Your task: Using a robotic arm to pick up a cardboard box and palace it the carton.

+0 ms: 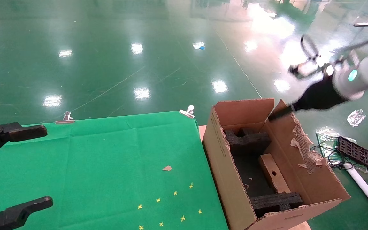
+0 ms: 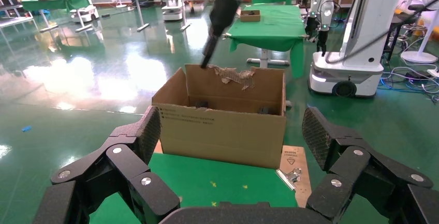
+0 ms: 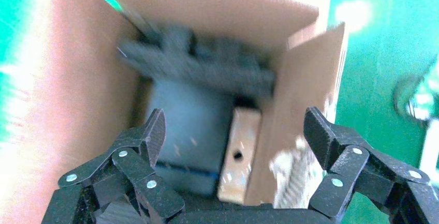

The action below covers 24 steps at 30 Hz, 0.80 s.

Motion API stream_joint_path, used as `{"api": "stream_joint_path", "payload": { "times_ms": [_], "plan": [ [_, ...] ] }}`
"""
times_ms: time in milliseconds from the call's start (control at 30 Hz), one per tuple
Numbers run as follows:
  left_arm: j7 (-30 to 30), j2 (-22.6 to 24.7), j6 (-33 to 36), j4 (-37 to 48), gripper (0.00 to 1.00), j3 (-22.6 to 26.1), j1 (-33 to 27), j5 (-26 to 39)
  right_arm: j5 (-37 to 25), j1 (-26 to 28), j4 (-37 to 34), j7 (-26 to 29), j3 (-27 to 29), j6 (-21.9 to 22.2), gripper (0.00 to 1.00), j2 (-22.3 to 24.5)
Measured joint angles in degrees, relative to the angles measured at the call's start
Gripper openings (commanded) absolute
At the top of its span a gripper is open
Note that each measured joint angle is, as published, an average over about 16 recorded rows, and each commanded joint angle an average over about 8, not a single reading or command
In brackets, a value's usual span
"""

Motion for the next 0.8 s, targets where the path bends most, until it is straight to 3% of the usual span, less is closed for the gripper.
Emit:
{"api": "stream_joint_path", "payload": {
  "times_ms": [200, 400, 800],
  "plan": [
    [0.0, 0.0, 0.0, 0.0, 1.00, 0.0, 0.0, 0.0, 1.0, 6.4, 3.1, -2.6, 1.0, -1.8, 1.00, 1.2],
    [0.0, 0.0, 0.0, 0.0, 1.00, 0.0, 0.0, 0.0, 2.0, 9.6, 6.8, -4.4, 1.9, -1.5, 1.00, 2.7],
    [0.0, 0.0, 0.0, 0.0, 1.00, 0.1, 0.0, -0.1, 5.6, 5.1, 15.4, -7.4, 8.6, -0.3, 1.00, 5.4]
  ]
}}
